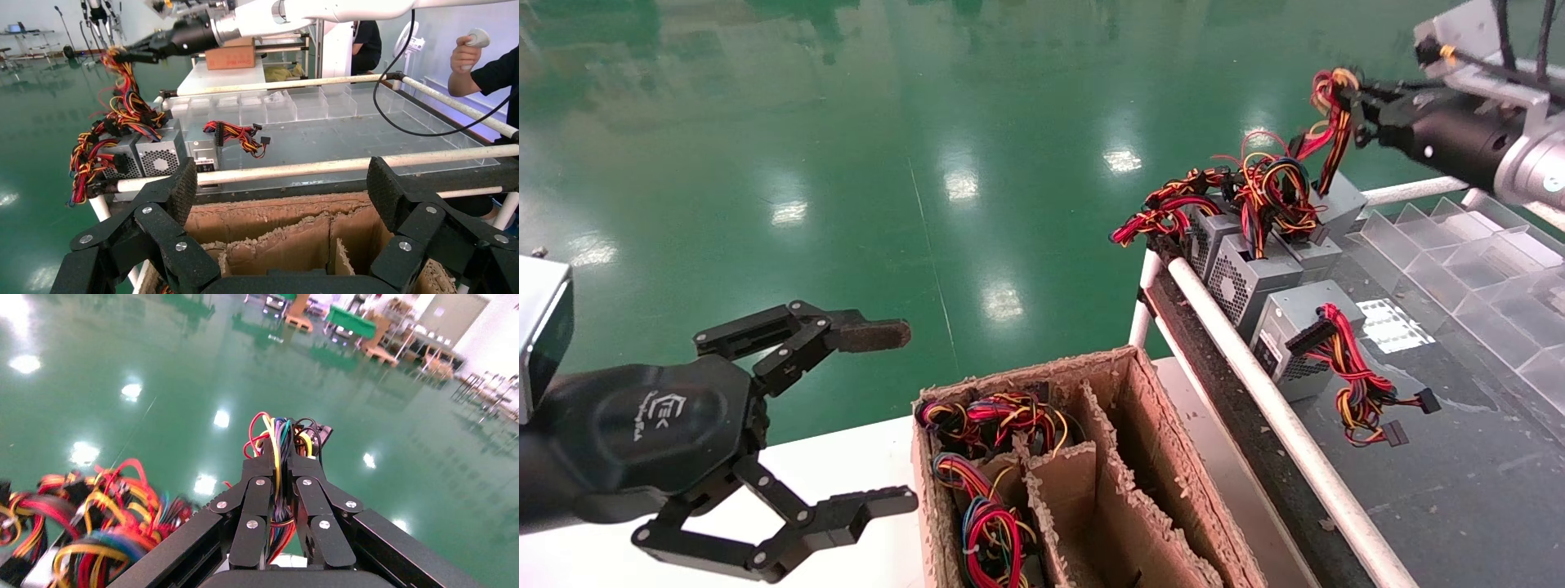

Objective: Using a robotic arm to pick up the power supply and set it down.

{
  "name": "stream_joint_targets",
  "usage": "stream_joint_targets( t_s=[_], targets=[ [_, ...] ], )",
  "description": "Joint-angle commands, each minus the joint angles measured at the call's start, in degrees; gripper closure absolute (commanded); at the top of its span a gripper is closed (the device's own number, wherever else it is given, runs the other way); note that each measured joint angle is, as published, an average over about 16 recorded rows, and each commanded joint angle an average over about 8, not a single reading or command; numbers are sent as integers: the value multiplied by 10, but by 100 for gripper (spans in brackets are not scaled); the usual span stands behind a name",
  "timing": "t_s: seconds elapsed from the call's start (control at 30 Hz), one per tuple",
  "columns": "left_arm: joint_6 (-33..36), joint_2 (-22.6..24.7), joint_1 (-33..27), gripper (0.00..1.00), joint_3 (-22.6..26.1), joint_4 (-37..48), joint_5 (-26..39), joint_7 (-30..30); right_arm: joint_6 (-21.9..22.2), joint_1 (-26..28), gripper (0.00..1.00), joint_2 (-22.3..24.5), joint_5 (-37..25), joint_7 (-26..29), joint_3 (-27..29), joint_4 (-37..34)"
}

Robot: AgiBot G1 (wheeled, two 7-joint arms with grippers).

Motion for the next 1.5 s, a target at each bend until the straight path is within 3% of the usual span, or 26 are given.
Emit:
stream_joint_targets(
  t_s=[0.03,0.33,0.6,1.3,1.5],
  targets=[
    [0,0,0,0,0,0,0,0,0,-4,100,-1,0,1,0,-1],
    [0,0,0,0,0,0,0,0,5,-15,97,4,5,10,4,0],
    [0,0,0,0,0,0,0,0,8,-17,1,8,6,15,4,2],
    [0,0,0,0,0,0,0,0,0,-15,0,17,2,17,1,8],
    [0,0,0,0,0,0,0,0,-58,-13,0,29,40,53,27,5]
  ],
)
